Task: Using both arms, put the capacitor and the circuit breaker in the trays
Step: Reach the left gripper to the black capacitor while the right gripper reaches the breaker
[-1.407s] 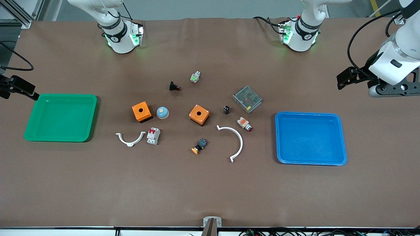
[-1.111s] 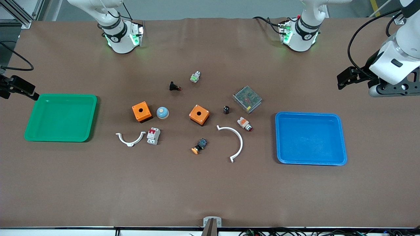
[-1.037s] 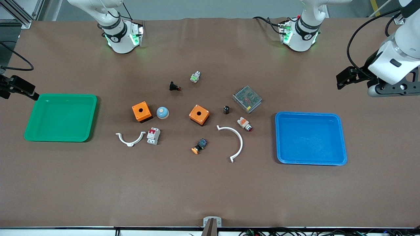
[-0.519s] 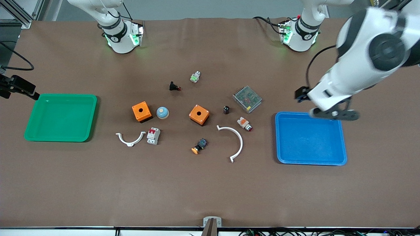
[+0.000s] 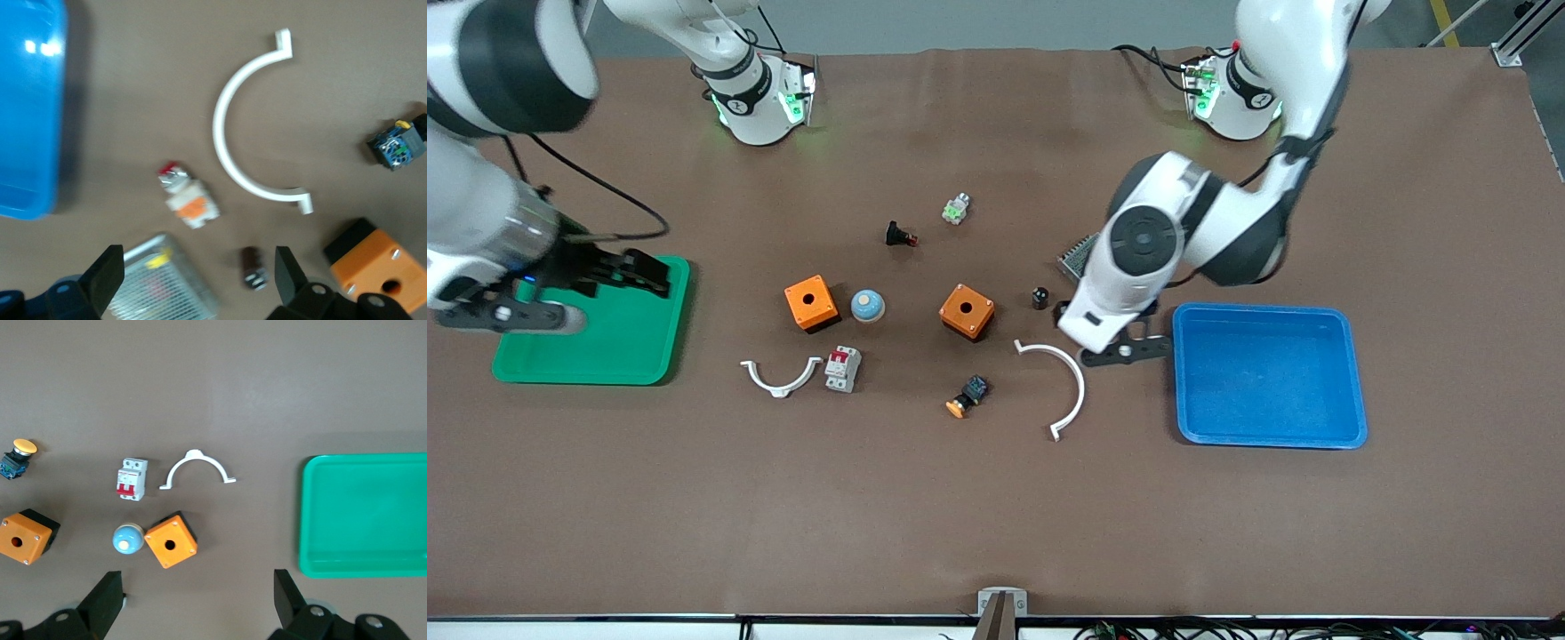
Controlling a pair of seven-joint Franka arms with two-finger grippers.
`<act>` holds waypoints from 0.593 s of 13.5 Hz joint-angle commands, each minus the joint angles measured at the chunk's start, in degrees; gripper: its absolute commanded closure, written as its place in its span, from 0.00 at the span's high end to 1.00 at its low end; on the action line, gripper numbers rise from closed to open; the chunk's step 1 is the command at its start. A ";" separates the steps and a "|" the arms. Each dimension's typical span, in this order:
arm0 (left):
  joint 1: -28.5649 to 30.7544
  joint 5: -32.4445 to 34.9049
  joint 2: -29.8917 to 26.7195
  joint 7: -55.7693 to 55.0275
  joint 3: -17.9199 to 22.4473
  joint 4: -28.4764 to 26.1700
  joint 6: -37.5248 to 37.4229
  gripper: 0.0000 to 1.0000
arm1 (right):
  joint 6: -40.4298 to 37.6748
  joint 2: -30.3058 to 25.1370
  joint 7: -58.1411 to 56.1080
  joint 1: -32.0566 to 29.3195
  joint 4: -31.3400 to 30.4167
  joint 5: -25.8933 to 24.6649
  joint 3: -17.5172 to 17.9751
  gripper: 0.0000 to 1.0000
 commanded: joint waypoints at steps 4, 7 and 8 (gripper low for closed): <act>-5.65 0.93 5.26 -13.48 0.55 -6.56 10.64 0.90 | 2.52 9.10 3.51 8.33 0.97 0.02 -0.25 1.00; -6.97 0.93 5.61 -13.66 0.46 -8.85 11.08 0.79 | 9.78 13.68 7.82 11.43 -1.74 2.81 -0.16 1.00; -7.06 0.93 5.70 -13.75 0.46 -9.47 11.69 0.76 | 14.52 14.04 7.65 11.43 -4.54 6.84 -0.24 1.00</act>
